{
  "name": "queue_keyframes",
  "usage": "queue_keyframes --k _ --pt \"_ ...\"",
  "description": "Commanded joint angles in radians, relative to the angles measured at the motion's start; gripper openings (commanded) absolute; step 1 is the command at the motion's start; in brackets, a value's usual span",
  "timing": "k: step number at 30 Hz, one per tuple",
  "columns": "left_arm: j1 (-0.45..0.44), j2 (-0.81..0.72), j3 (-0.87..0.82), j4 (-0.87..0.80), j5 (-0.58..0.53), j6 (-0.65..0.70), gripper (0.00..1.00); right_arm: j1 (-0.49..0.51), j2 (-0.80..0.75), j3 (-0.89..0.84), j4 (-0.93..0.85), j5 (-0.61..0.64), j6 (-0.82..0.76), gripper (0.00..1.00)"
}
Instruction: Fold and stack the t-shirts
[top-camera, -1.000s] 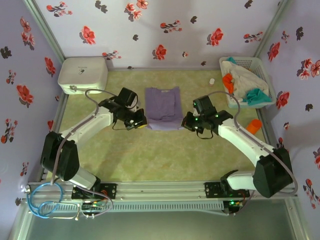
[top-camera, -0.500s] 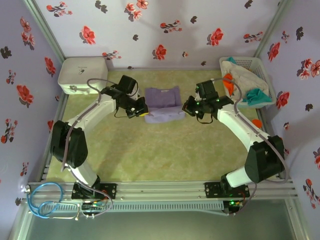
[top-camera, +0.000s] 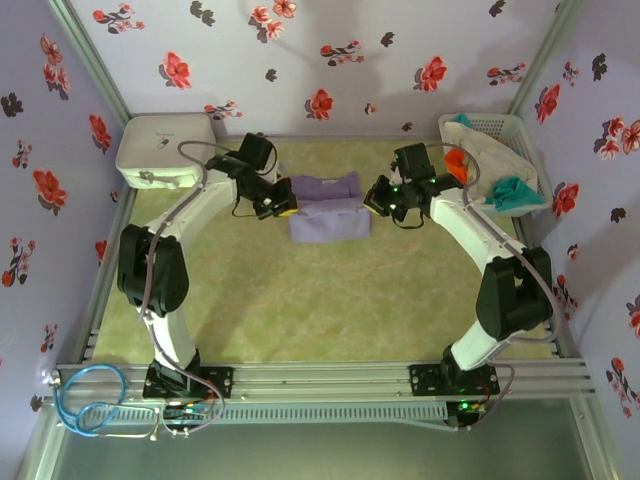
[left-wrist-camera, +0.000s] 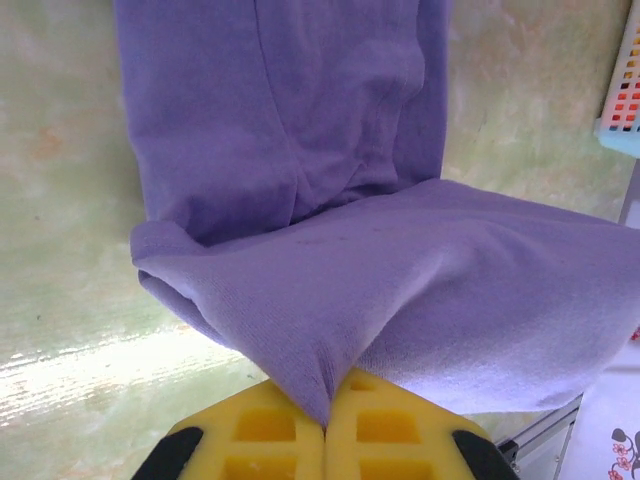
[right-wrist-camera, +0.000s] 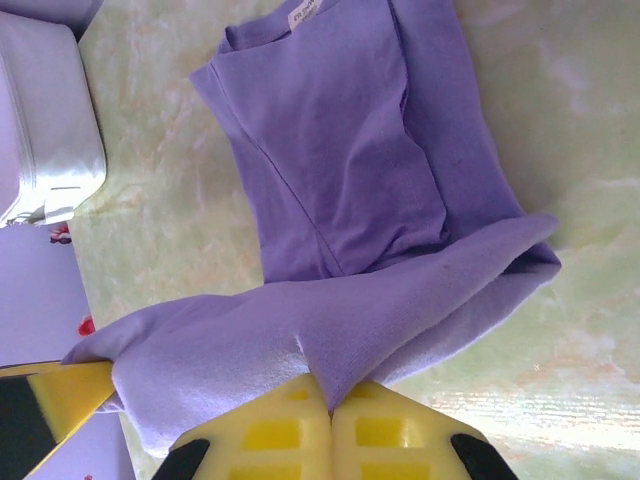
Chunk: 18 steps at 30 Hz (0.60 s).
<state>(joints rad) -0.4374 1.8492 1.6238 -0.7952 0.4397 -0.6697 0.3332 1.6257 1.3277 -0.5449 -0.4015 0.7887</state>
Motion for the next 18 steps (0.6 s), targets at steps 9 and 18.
queue_keyframes --k 9,18 --pt "0.047 0.129 0.165 -0.078 0.034 0.059 0.0 -0.038 0.12 0.128 -0.003 -0.032 -0.044 0.0" --pt "0.066 0.222 0.274 -0.106 0.05 0.091 0.0 -0.062 0.215 0.209 0.003 -0.062 -0.049 0.0"
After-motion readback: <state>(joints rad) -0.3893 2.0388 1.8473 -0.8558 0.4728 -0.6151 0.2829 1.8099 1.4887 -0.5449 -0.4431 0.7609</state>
